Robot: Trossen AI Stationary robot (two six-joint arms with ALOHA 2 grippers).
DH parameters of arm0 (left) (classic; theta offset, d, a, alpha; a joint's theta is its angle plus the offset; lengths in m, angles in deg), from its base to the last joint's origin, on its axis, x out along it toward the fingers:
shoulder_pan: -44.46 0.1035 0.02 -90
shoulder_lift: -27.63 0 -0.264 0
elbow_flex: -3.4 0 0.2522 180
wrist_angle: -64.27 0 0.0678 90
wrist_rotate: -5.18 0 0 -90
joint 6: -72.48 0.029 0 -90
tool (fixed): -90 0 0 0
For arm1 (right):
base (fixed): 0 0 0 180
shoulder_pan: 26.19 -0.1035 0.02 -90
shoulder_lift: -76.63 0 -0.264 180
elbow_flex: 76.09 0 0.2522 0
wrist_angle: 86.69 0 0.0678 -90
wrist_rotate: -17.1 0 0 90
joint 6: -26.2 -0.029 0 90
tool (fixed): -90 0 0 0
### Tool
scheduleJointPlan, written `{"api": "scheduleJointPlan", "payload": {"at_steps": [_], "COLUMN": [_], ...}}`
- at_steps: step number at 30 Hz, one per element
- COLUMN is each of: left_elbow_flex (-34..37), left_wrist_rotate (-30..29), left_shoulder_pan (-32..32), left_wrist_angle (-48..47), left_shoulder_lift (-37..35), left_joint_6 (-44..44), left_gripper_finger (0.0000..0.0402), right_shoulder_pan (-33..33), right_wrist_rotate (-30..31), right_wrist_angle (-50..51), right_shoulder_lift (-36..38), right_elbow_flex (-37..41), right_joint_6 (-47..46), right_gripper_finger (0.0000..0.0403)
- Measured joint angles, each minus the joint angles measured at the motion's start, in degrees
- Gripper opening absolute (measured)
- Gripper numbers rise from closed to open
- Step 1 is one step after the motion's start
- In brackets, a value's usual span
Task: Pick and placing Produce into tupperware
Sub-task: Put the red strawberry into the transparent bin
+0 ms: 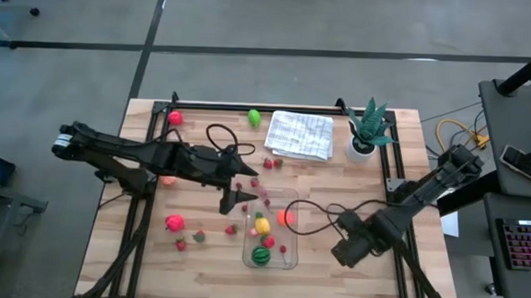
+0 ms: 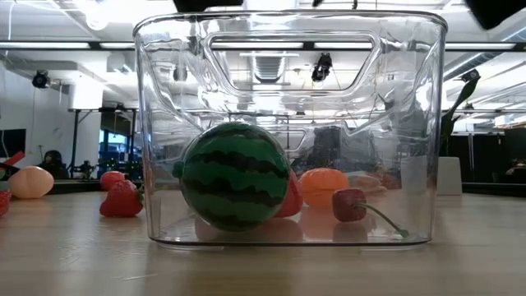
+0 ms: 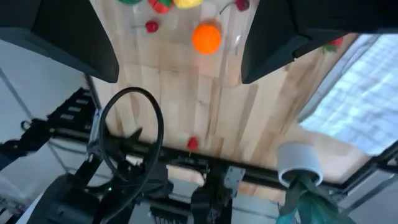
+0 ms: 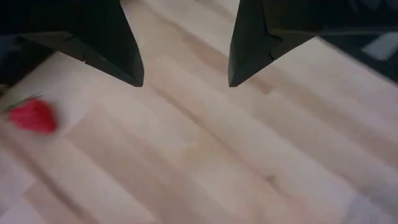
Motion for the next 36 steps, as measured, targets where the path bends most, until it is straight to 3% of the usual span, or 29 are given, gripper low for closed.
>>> {"api": "scheduleJointPlan", "payload": {"at_steps": [10, 16, 25, 36], "left_elbow_flex": [0.6, 0.6, 0.2, 0.2], "left_wrist_rotate": [0.0, -0.6, -12.3, -12.6], "left_shoulder_pan": [0.0, 0.0, 2.2, 8.4], "left_wrist_angle": [-5.4, -7.7, -7.2, -7.5], "left_shoulder_lift": [1.5, 1.5, 1.4, 1.3], "left_joint_6": [-0.6, -0.4, 4.2, 7.4], "left_gripper_finger": [0.0325, 0.0325, 0.0325, 0.0325], "right_shoulder_pan": [8.3, 10.1, 8.4, 0.4], "right_wrist_rotate": [-5.7, -6.4, -13.9, -24.9], "right_wrist_angle": [7.2, 9.5, 9.4, 7.2], "right_shoulder_lift": [-6.3, -8.8, -8.7, -8.7], "right_elbow_flex": [0.2, 1.3, 1.7, 1.7], "right_joint_6": [21.7, 25.2, 12.5, -5.8], "right_gripper_finger": [0.0226, 0.0226, 0.0226, 0.0226]}}
